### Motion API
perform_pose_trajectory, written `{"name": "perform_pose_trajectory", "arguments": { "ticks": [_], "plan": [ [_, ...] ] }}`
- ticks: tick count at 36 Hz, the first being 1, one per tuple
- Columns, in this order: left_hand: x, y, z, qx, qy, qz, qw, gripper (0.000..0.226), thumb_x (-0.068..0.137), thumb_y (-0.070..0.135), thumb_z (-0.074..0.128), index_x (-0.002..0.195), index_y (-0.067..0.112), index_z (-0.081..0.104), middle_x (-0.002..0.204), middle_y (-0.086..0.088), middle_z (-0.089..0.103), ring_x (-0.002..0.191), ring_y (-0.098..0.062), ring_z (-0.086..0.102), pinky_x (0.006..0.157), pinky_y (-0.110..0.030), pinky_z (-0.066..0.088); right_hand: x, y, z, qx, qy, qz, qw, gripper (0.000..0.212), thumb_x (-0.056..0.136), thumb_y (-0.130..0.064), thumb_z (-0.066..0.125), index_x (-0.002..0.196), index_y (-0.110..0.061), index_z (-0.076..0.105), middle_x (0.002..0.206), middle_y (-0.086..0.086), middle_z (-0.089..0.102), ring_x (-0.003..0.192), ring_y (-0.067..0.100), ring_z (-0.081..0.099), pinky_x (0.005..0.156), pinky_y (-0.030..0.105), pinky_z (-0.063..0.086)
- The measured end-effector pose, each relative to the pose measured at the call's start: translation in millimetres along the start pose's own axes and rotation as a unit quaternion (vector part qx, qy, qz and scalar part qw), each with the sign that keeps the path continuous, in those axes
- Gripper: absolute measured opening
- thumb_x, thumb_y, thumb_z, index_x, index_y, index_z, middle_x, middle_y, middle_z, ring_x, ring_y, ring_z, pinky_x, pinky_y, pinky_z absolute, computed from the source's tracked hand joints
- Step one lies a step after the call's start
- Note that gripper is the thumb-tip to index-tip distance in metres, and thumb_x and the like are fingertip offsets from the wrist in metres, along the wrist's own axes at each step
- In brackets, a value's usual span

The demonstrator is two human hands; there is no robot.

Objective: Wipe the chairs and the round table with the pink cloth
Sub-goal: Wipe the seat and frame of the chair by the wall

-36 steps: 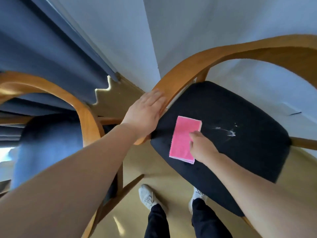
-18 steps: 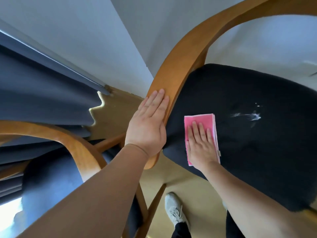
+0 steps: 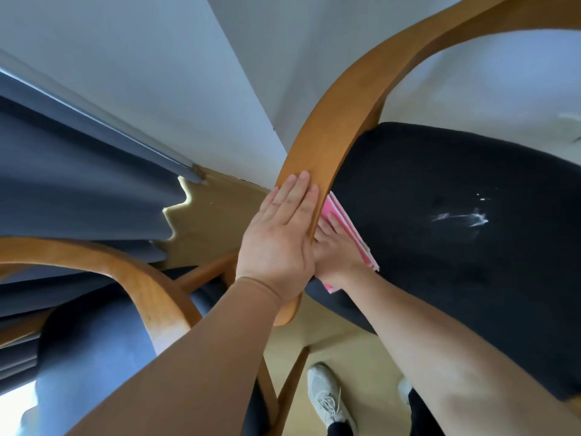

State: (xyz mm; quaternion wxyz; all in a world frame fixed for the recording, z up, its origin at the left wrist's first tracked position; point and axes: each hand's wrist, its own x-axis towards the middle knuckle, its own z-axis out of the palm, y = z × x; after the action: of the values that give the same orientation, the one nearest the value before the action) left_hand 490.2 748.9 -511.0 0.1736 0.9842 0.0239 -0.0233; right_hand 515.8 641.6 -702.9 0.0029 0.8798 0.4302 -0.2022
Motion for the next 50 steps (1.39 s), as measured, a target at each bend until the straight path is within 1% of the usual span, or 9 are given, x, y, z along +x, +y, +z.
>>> {"name": "perform_pose_trajectory", "arguments": {
  "ticks": [3, 7, 11, 19, 27, 33, 38, 43, 50],
  "plan": [
    [0.2, -1.2, 0.5, -0.007, 0.005, 0.004, 1.0, 0.051, 0.091, 0.017, 0.027, 0.139, 0.01, 0.044, 0.148, -0.004, 0.037, 0.14, -0.014, 0.025, 0.117, -0.029, 0.013, 6.6, -1.1, -5.5, 0.016, 0.006, 0.035, 0.999, 0.069, 0.099, -0.051, 0.025, 0.154, -0.01, 0.021, 0.163, 0.011, 0.007, 0.15, 0.028, -0.006, 0.119, 0.049, -0.007],
    [0.2, -0.5, -0.6, -0.011, 0.008, 0.006, 1.0, 0.051, 0.091, 0.017, 0.026, 0.138, 0.009, 0.045, 0.147, -0.006, 0.039, 0.139, -0.016, 0.027, 0.116, -0.033, 0.017, -11.0, -4.5, 3.7, -0.005, -0.031, 0.016, 0.999, 0.091, 0.089, -0.052, 0.05, 0.156, -0.011, 0.003, 0.163, 0.012, -0.006, 0.148, 0.032, -0.018, 0.116, 0.052, -0.015],
    [0.0, 0.5, -2.3, -0.013, 0.002, 0.002, 1.0, 0.051, 0.091, 0.019, 0.027, 0.138, 0.009, 0.044, 0.148, -0.005, 0.038, 0.139, -0.016, 0.026, 0.116, -0.035, 0.019, -59.9, -9.3, 18.5, 0.019, 0.011, -0.005, 1.0, 0.065, 0.098, -0.039, 0.027, 0.155, -0.013, 0.012, 0.162, 0.012, 0.01, 0.15, 0.033, -0.002, 0.12, 0.052, -0.006],
    [-0.5, 2.2, -2.7, -0.018, 0.005, 0.006, 1.0, 0.051, 0.09, 0.016, 0.028, 0.136, 0.006, 0.047, 0.146, -0.008, 0.04, 0.138, -0.024, 0.031, 0.114, -0.042, 0.025, -128.5, -1.8, 45.9, 0.026, 0.024, -0.037, 0.999, 0.059, 0.095, -0.035, 0.031, 0.15, -0.016, 0.032, 0.158, 0.007, 0.029, 0.146, 0.029, 0.024, 0.115, 0.049, 0.017],
    [-0.2, 2.8, -3.6, -0.013, 0.008, 0.001, 1.0, 0.051, 0.09, 0.017, 0.028, 0.136, 0.006, 0.048, 0.146, -0.008, 0.041, 0.138, -0.022, 0.031, 0.115, -0.038, 0.022, -88.8, 7.8, 28.4, 0.05, 0.036, 0.036, 0.997, 0.06, 0.1, -0.042, 0.023, 0.153, -0.015, 0.012, 0.161, 0.01, 0.012, 0.15, 0.032, 0.005, 0.12, 0.053, 0.009],
    [0.9, 0.6, -3.8, -0.016, 0.003, -0.001, 1.0, 0.052, 0.089, 0.014, 0.03, 0.137, 0.007, 0.046, 0.147, -0.007, 0.039, 0.139, -0.02, 0.029, 0.116, -0.032, 0.016, -24.7, 37.0, 1.5, 0.03, 0.01, 0.1, 0.995, 0.063, 0.097, -0.045, -0.003, 0.152, -0.017, -0.015, 0.157, 0.005, -0.024, 0.145, 0.029, -0.027, 0.116, 0.049, -0.018],
    [0.9, -0.4, -2.4, -0.017, 0.008, 0.005, 1.0, 0.052, 0.088, 0.012, 0.031, 0.137, 0.007, 0.047, 0.147, -0.007, 0.039, 0.139, -0.019, 0.028, 0.117, -0.03, 0.013, 18.1, 65.4, -33.7, 0.035, 0.038, 0.132, 0.99, 0.059, 0.102, -0.043, 0.012, 0.154, -0.016, 0.021, 0.163, 0.005, 0.013, 0.15, 0.028, -0.002, 0.12, 0.05, -0.003],
    [1.3, -0.8, -2.4, -0.011, 0.008, 0.003, 1.0, 0.051, 0.089, 0.013, 0.031, 0.138, 0.009, 0.045, 0.148, -0.005, 0.039, 0.14, -0.016, 0.026, 0.117, -0.025, 0.008, 30.6, 74.8, -36.2, 0.027, 0.035, 0.134, 0.99, 0.059, 0.102, -0.043, 0.012, 0.153, -0.016, 0.027, 0.161, 0.006, 0.02, 0.15, 0.028, 0.002, 0.12, 0.05, -0.001],
    [0.4, 3.4, -6.5, 0.024, -0.022, 0.007, 0.999, 0.054, 0.089, 0.017, 0.028, 0.141, 0.008, 0.041, 0.151, -0.006, 0.033, 0.142, -0.019, 0.022, 0.117, -0.032, 0.011, -39.5, 58.1, 9.5, 0.036, 0.039, 0.171, 0.984, 0.069, 0.099, -0.043, 0.018, 0.152, -0.014, -0.015, 0.16, 0.009, -0.018, 0.148, 0.028, -0.018, 0.118, 0.047, -0.015]
  ]
}}
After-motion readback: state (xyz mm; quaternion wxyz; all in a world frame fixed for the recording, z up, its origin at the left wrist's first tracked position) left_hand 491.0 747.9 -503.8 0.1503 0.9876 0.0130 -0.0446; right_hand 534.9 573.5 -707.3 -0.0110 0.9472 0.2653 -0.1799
